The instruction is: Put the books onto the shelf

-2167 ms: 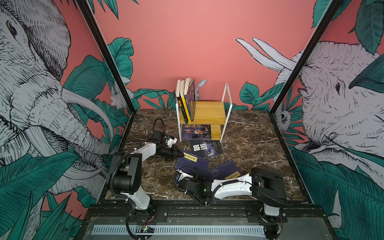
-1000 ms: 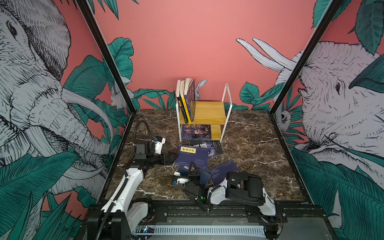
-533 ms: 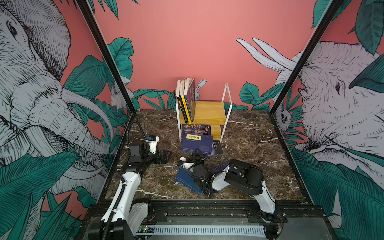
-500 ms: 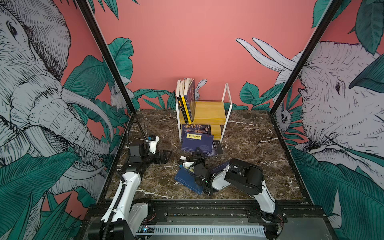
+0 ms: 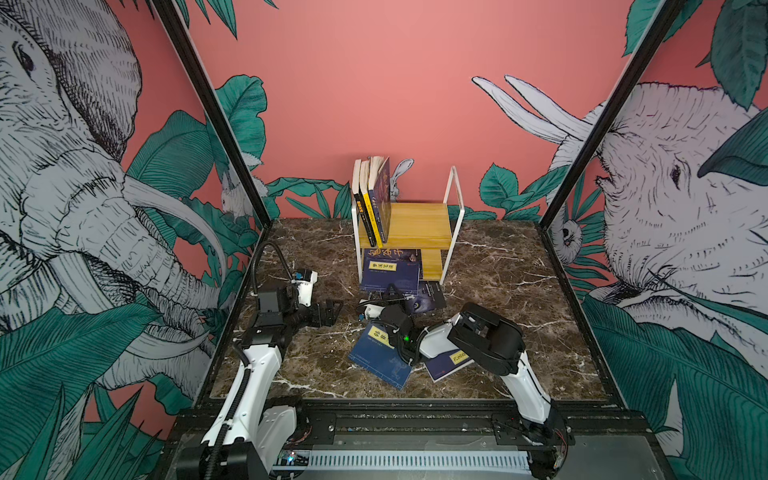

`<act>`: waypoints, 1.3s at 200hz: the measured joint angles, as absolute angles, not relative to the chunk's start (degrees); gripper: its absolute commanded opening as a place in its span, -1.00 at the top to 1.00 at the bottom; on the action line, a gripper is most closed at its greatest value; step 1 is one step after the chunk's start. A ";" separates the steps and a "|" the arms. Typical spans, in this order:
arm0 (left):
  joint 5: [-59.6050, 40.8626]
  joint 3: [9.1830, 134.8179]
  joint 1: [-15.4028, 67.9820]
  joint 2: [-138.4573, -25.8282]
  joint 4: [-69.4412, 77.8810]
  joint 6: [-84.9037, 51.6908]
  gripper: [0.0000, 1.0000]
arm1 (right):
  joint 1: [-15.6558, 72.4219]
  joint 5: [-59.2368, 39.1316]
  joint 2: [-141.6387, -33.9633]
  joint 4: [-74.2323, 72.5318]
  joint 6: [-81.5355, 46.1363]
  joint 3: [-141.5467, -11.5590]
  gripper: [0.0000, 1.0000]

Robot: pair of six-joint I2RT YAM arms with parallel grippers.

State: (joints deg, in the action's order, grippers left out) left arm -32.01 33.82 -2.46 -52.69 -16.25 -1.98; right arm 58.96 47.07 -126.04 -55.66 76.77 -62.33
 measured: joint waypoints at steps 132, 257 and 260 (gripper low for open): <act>-32.58 33.82 -2.46 -52.80 -14.96 -2.09 -0.99 | 53.60 32.05 -120.44 -24.21 61.47 -70.54 0.05; -33.12 33.80 -2.44 -52.71 -14.81 -2.09 -0.99 | 51.29 24.21 -120.14 -0.97 57.06 -84.18 -0.65; -33.12 33.82 -2.44 -52.69 -14.81 -2.09 -0.99 | 51.24 24.21 -120.14 -0.93 57.08 -84.18 -0.65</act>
